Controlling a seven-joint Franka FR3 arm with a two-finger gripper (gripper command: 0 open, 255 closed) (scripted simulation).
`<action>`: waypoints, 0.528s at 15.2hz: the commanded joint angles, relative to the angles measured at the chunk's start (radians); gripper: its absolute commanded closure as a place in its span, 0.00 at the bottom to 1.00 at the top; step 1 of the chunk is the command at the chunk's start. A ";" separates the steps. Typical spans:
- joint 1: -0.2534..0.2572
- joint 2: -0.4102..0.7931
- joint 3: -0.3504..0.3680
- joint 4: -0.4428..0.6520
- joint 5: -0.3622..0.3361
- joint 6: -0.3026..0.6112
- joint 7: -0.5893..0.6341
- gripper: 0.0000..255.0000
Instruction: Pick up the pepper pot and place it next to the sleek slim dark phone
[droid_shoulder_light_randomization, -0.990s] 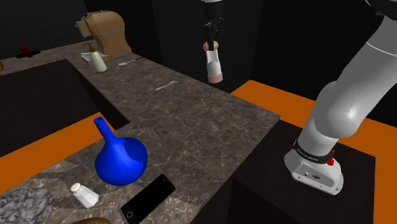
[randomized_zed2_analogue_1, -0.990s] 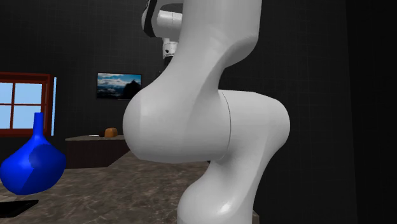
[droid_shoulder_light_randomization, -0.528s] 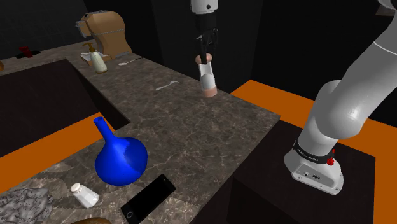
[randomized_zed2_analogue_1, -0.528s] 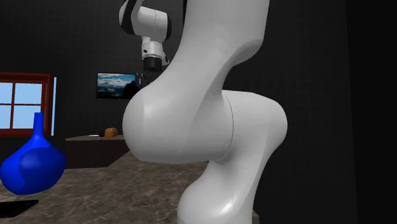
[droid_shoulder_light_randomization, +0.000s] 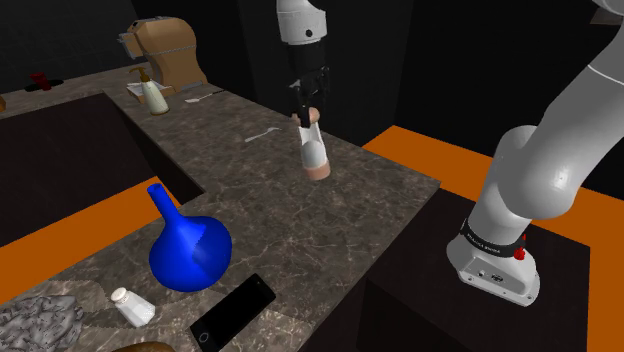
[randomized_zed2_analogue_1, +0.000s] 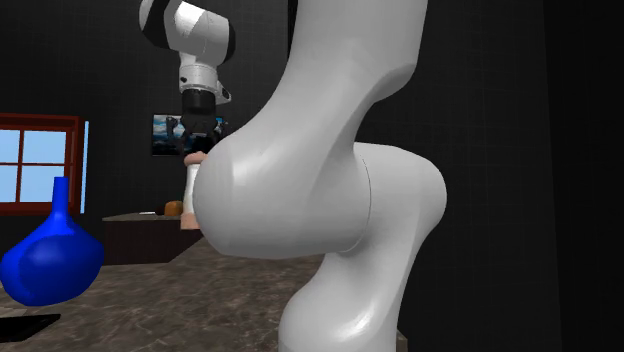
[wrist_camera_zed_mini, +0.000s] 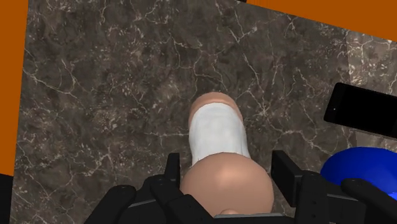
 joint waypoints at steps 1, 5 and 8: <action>0.020 0.007 0.033 -0.005 0.010 0.012 0.052 1.00; 0.058 0.037 0.096 0.000 0.023 0.039 0.149 1.00; 0.086 0.072 0.143 0.015 0.026 0.059 0.224 1.00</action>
